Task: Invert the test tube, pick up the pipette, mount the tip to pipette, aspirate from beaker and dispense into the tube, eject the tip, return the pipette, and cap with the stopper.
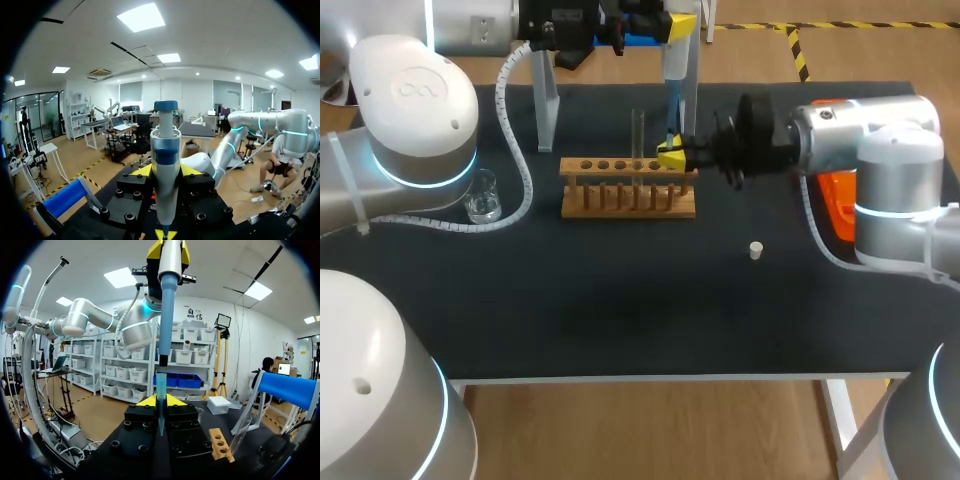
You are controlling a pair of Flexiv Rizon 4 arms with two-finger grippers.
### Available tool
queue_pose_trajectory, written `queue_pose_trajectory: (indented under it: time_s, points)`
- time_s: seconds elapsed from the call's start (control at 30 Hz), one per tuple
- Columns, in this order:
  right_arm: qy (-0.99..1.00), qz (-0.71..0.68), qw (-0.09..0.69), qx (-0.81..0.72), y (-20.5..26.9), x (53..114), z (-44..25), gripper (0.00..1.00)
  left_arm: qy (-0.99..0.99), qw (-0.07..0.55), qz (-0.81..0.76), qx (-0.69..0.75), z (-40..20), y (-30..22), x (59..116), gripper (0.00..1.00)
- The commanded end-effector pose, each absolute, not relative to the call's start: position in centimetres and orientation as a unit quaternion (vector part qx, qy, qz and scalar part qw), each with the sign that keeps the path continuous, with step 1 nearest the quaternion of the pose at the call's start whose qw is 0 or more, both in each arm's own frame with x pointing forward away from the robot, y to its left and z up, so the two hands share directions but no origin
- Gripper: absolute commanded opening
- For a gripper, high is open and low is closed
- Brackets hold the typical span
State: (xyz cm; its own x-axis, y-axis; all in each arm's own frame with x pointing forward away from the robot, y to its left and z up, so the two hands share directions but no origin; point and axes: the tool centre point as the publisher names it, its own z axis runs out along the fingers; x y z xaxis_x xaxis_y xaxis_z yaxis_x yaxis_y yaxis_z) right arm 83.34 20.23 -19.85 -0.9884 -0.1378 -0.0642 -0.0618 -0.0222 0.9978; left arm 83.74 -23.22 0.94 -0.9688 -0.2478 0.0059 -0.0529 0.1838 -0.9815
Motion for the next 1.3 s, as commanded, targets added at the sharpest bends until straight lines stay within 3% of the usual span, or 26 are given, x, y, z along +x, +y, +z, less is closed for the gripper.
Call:
queue_pose_trajectory:
  time_s: [0.03, 1.3]
  points:
    - [-0.698, -0.712, 0.026, 0.074, 20.2, 83.6, -19.4, 0.00, 0.765, 0.077, -0.633, -0.096, 0.9, -23.0, 83.8, 0.00]
    - [-0.690, -0.720, 0.026, 0.074, 20.6, 83.7, -16.6, 0.00, 0.765, 0.077, -0.633, -0.096, 0.9, -23.0, 83.8, 0.00]
